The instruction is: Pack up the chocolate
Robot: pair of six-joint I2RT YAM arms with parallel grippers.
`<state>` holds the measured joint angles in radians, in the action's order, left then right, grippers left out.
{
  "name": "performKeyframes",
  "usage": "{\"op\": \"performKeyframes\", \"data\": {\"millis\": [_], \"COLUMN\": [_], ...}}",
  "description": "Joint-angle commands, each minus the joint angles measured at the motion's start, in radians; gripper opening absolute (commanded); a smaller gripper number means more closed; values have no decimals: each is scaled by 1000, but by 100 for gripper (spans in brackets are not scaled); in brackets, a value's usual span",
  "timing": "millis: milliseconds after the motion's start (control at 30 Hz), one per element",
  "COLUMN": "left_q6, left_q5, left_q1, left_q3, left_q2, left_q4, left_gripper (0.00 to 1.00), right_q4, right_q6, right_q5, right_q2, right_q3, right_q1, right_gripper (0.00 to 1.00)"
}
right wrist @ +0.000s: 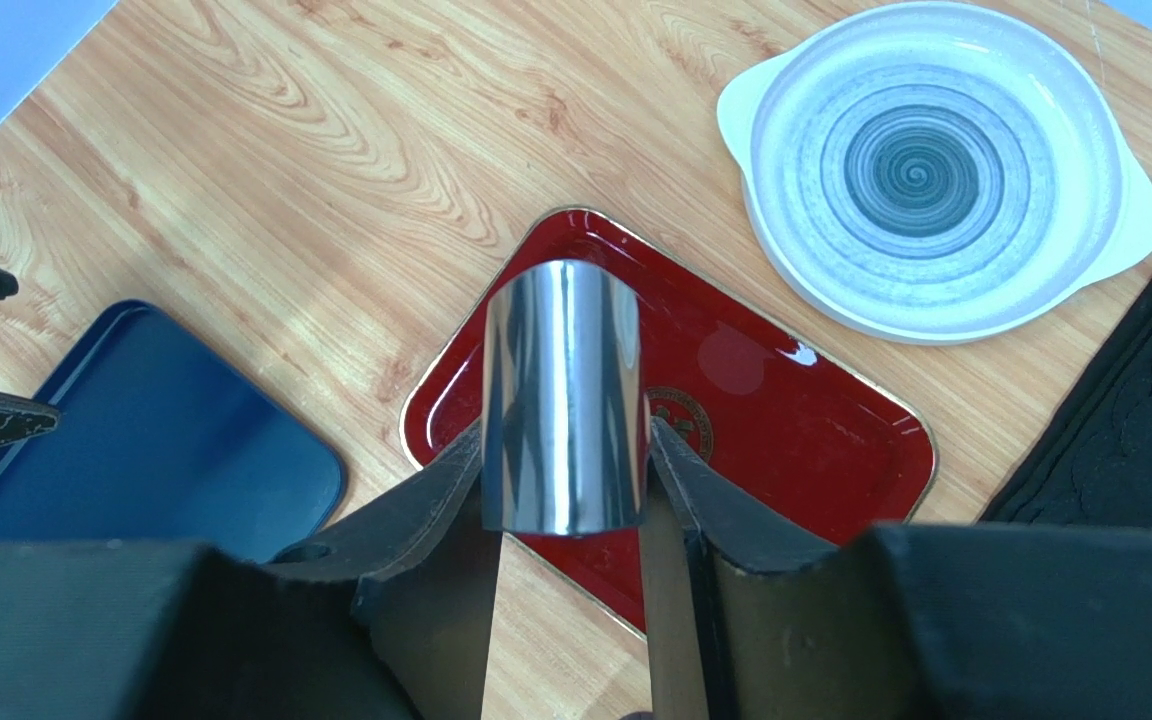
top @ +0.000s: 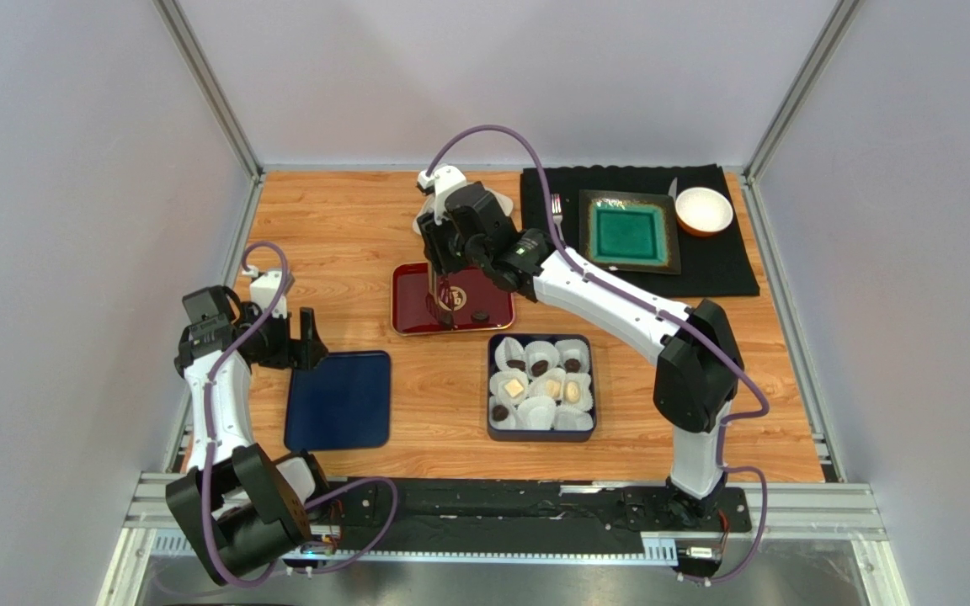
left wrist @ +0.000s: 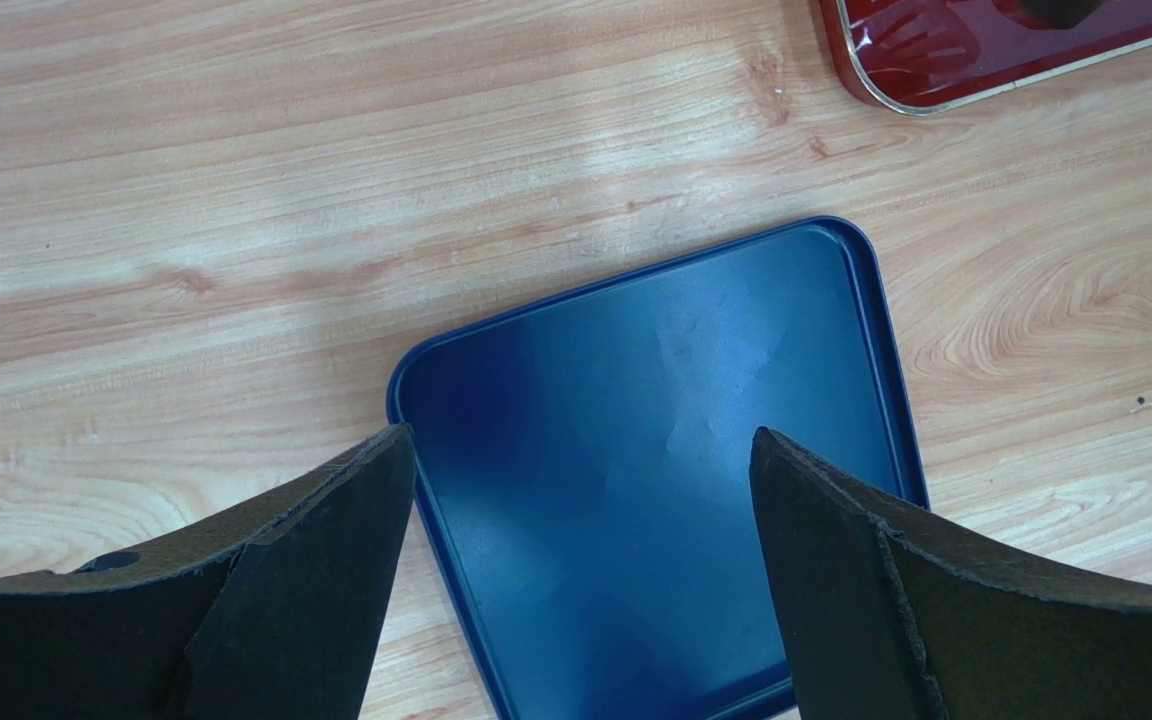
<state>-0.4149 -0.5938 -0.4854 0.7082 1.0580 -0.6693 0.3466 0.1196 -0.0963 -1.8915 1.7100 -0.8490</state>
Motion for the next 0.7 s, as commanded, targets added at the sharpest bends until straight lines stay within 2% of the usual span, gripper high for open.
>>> {"op": "performKeyframes", "data": {"millis": [0,667], "left_q6": [-21,-30], "left_q5": [-8,-4], "left_q1": [-10,-10], "left_q3": [5,7], "left_q2": [-9,-9], "left_q4": [19,17], "left_gripper": [90,90], "right_q4": [-64,-61], "right_q6": [12,11], "right_q5": [-3,1], "right_q2": [3,14], "right_q3": [28,-36], "right_q1": [8,11], "right_gripper": [38,38]}}
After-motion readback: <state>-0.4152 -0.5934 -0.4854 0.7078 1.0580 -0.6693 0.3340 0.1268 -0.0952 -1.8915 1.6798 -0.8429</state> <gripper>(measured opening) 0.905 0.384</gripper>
